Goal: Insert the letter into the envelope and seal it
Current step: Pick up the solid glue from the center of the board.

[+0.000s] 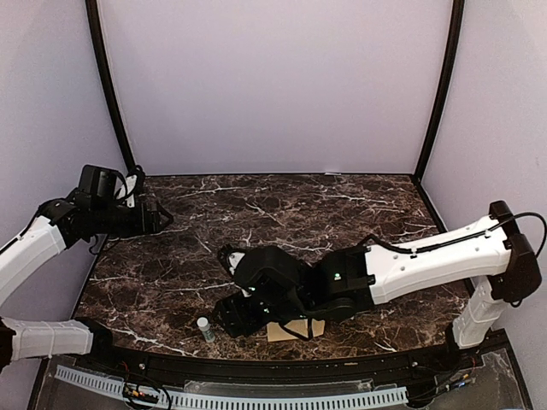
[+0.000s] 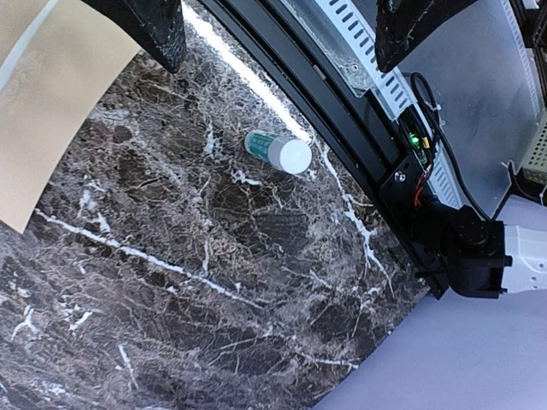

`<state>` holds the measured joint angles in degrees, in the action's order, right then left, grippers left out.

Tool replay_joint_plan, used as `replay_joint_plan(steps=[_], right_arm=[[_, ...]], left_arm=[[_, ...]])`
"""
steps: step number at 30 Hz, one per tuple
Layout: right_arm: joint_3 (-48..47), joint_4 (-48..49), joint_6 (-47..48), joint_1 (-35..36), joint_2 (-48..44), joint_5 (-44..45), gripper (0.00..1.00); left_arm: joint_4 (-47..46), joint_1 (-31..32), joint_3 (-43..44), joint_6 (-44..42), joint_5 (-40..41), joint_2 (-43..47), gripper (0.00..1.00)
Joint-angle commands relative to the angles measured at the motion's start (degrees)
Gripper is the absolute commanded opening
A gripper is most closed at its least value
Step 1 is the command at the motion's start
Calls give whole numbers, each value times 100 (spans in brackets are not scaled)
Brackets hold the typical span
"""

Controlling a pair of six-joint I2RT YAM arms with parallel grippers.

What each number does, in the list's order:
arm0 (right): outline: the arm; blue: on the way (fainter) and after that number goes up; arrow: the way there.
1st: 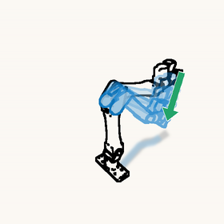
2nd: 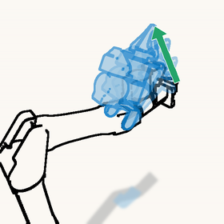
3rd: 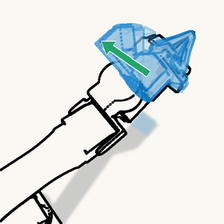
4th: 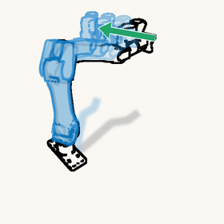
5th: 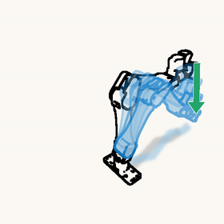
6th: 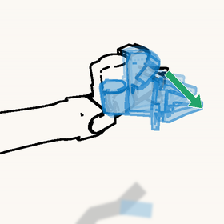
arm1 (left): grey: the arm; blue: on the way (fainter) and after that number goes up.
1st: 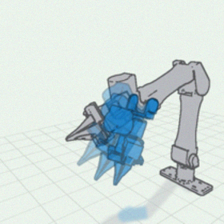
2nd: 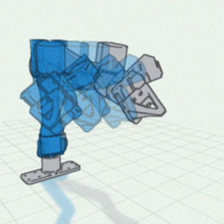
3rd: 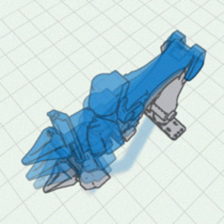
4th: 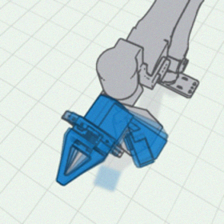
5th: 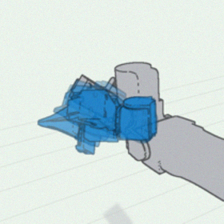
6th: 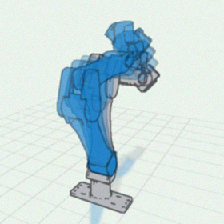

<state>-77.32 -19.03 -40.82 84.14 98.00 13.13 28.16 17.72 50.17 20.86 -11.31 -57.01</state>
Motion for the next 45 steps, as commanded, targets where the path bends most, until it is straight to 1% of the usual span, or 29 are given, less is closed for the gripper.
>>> replay_joint_plan(steps=[1,3,7,15,20,23,27,30,39,43,45], right_arm=[[-554,-168,-262,136,640,132,72],[-792,-249,-314,182,903,156,72],[-1346,-557,-402,208,1449,216,69],[-2356,-951,-309,283,2334,389,67],[-2829,-1278,-277,285,2799,573,63],[-3190,-1562,-237,285,3069,670,56],[-3405,-1726,-225,288,3268,718,47],[-3410,-1708,-215,290,3287,705,38],[-3300,-1629,-297,284,3245,701,18],[-3104,-1460,-324,287,2943,685,13],[-2911,-1343,-347,266,2692,733,12]], left_arm=[[-57,-83,-248,-606,712,338,82],[-239,-84,-399,-684,924,458,82],[-639,-82,-831,-783,966,757,82],[-661,-84,-908,-883,1046,910,82],[-616,-84,-882,-871,1036,859,82],[-597,-84,-901,-845,989,913,82],[-607,-84,-913,-838,984,963,82],[-591,-84,-905,-838,1013,949,82],[-591,-82,-913,-849,1004,930,81],[-572,-84,-896,-860,1060,943,80],[-590,-80,-896,-823,932,965,77]])
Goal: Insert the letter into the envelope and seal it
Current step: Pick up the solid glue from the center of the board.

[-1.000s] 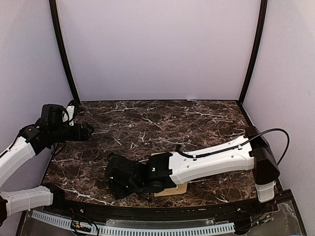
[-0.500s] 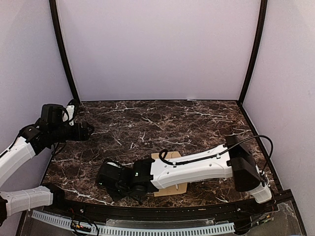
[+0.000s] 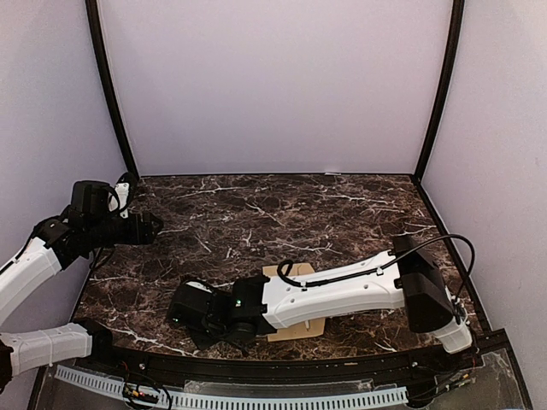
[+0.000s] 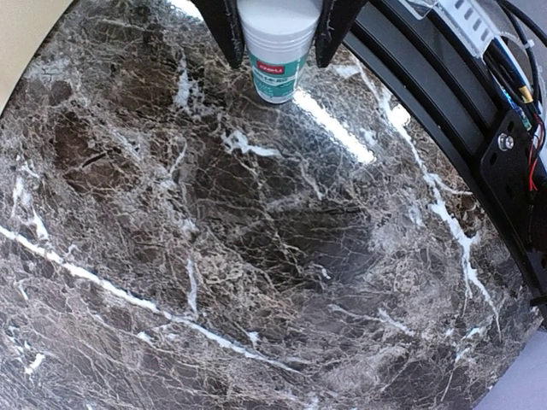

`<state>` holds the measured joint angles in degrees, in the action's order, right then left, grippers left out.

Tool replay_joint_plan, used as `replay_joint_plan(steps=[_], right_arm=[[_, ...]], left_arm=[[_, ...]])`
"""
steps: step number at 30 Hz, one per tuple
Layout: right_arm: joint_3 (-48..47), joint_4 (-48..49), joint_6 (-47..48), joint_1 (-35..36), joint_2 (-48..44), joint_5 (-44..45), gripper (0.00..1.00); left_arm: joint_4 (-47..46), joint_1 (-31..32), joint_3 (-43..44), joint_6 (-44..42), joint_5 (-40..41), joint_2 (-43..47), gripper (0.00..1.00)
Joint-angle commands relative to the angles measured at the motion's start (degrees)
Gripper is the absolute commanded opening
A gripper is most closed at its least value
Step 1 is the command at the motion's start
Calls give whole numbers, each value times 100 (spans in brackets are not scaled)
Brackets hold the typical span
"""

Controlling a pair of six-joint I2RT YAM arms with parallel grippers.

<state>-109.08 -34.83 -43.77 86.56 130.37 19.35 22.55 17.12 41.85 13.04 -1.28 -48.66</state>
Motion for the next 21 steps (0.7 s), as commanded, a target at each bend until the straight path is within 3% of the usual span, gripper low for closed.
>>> replay_joint_plan(steps=[1,7,11,18,21], right_arm=[[396,289,-67,5,-683,139,12],[1781,935,-161,-254,-1860,179,13],[2933,1545,-135,-595,-2703,-115,13],[4639,2625,195,-1241,-4241,-1125,12],[5177,2929,326,-1433,-4716,-1518,12]], left_arm=[[-38,-18,-59,56,-289,138,75],[-189,267,130,672,-1414,124,71],[-479,1053,300,906,-1513,178,71],[-1569,1781,-221,1277,-2734,219,72],[-1608,2419,-213,1123,-2705,-52,72]])
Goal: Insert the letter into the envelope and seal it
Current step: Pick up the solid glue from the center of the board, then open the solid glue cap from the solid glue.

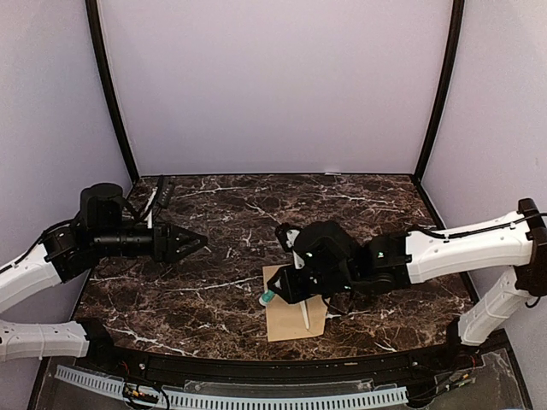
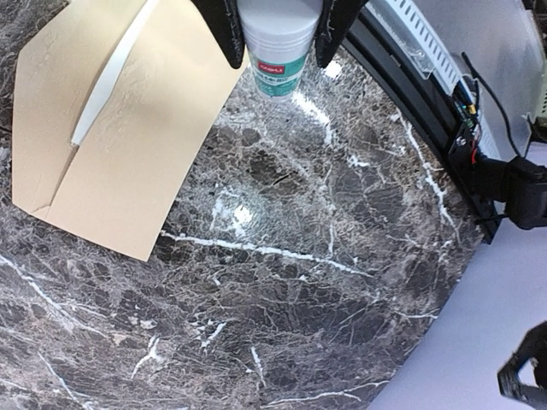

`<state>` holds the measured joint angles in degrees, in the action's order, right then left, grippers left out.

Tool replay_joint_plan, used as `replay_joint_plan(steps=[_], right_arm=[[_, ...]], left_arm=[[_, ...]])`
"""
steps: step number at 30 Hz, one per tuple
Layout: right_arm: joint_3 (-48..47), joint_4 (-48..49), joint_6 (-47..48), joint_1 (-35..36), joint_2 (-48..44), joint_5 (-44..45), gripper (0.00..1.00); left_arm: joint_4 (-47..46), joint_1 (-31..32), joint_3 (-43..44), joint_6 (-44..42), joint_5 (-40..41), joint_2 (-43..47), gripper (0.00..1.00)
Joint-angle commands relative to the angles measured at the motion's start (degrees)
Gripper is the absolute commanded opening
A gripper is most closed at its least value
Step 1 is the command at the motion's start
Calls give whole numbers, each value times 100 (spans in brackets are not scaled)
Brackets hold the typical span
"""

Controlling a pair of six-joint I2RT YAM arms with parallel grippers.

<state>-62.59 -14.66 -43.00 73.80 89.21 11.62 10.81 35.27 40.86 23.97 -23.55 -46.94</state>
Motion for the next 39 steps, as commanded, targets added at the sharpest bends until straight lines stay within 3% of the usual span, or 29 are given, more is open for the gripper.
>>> replay_joint_plan(steps=[1,8,18,20,23,31,34,36,39], right_arm=[[693,1044,261,-226,-773,-901,12],[1408,1970,264,-361,-1644,-1844,13],[1564,2566,179,-373,-1664,-2565,13],[1532,2599,154,-367,-1609,-2613,12],[1575,2771,57,-373,-1549,-2639,12],[1614,2892,-61,-362,-1468,-2657,11],[1613,2872,-87,-361,-1475,-2623,12],[1603,2867,-124,-372,-1472,-2582,20],[1621,2903,-278,-378,-1499,-2477,38]], left_arm=[[-415,767,-88,-63,-375,-301,72],[-894,2099,188,-179,-200,-1097,72],[-1001,2896,738,-349,206,-1975,71],[-1006,2966,791,-356,255,-2085,67],[-1053,3060,786,-345,263,-2223,47],[-999,3127,740,-340,379,-2210,28],[-993,3127,739,-332,378,-2212,13],[-998,3127,735,-316,445,-2210,9],[-1056,3127,654,-209,586,-2159,6]])
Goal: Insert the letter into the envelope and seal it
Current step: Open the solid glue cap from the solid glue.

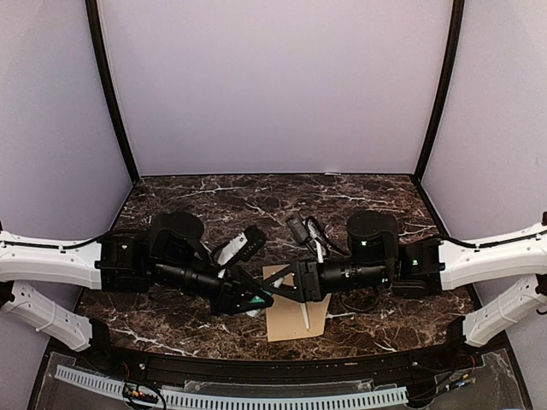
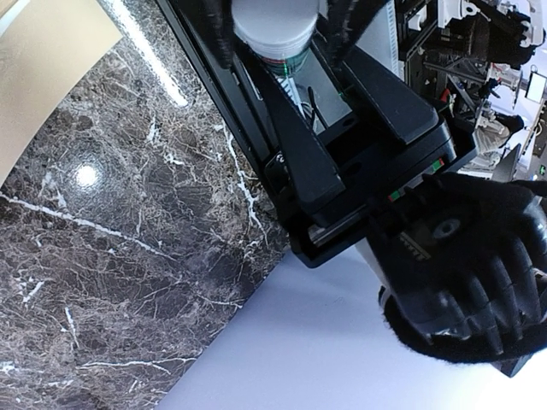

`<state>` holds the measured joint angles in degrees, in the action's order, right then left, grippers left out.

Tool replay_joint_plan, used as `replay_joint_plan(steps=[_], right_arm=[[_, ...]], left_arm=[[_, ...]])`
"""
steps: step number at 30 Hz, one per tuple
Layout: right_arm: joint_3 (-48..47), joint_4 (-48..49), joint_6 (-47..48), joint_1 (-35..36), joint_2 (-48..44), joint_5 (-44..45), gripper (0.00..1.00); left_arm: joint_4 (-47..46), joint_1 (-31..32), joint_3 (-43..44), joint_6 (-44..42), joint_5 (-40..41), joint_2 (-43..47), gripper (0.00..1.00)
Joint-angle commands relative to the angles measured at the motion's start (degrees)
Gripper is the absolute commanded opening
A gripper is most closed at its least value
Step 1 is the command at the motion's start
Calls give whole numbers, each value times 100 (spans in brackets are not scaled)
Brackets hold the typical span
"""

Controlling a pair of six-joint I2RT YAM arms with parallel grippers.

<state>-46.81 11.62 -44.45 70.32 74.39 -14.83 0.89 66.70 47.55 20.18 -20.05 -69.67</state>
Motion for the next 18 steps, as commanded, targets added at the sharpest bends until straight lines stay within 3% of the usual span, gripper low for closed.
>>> replay_joint_plan(steps=[1,4,6,12,18], right_arm=[[55,301,-181,-41,-32,184,43],[98,285,-392,-77,-111,380,57],[149,312,-517,-105,-172,491,58],[255,463,-679,-131,-163,499,47],[100,591,-695,-125,5,321,45]], left_arm=[[-157,-16,-74,200,308,156,5],[-355,-16,-215,308,427,293,4],[-438,-16,-286,355,472,356,4],[-504,-16,-381,424,475,427,3],[-474,-16,-373,448,439,395,2]])
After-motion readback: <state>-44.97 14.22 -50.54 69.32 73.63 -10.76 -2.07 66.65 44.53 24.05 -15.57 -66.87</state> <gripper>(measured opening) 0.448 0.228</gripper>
